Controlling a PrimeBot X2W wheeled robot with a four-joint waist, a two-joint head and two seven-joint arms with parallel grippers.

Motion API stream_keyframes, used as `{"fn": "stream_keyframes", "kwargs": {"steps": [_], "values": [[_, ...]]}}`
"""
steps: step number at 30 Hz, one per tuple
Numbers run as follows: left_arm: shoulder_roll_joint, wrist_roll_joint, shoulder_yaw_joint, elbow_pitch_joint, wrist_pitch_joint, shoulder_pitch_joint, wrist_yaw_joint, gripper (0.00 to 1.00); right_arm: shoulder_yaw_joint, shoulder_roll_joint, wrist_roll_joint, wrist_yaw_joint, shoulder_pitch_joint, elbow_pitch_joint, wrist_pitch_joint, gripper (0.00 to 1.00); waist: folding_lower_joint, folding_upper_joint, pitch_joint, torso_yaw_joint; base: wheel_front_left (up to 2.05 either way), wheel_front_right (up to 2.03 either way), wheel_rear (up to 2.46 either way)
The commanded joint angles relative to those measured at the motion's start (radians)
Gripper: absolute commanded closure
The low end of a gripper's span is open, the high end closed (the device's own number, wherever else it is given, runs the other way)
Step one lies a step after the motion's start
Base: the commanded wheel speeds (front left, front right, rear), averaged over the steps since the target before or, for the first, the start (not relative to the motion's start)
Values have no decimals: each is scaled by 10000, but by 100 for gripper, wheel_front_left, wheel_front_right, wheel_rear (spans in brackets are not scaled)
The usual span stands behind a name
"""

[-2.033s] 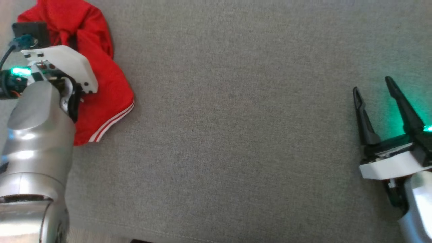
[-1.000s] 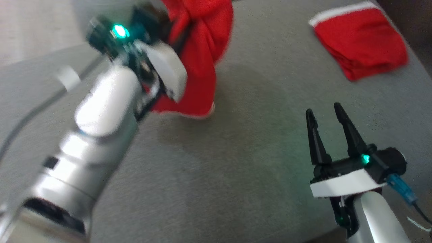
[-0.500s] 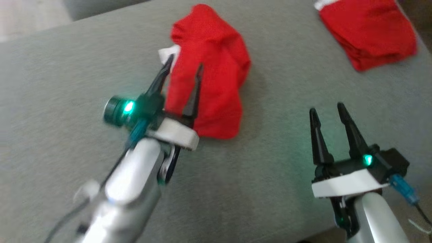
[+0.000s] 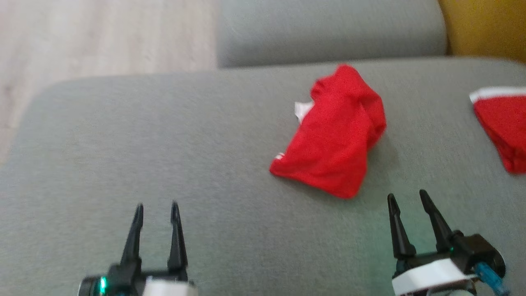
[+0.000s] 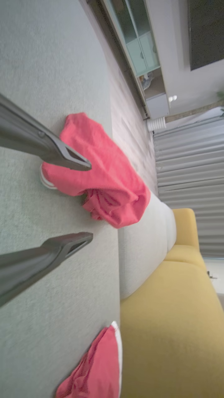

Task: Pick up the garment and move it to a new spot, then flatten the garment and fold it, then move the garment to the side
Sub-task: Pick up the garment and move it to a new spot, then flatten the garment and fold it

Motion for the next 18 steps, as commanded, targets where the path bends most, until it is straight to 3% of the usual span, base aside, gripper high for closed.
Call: {"fn": "stream_keyframes", "kwargs": {"steps": [1, 5, 18], "values": [[-64, 250, 395, -505, -52, 106, -101, 0, 206, -43, -72, 67, -18, -370, -40, 0, 2, 0, -909, 783, 0, 0, 0], [-77, 693, 518, -793, -52, 843, -92, 0, 239, -40, 53, 67, 404, -514, -40, 0, 2, 0, -1129, 794, 0, 0, 0], [-82, 396, 429, -630, -53, 1095, 146, 0, 272, -38, 264, 67, 772, -464, -40, 0, 2, 0, -1289, 706, 0, 0, 0]]}}
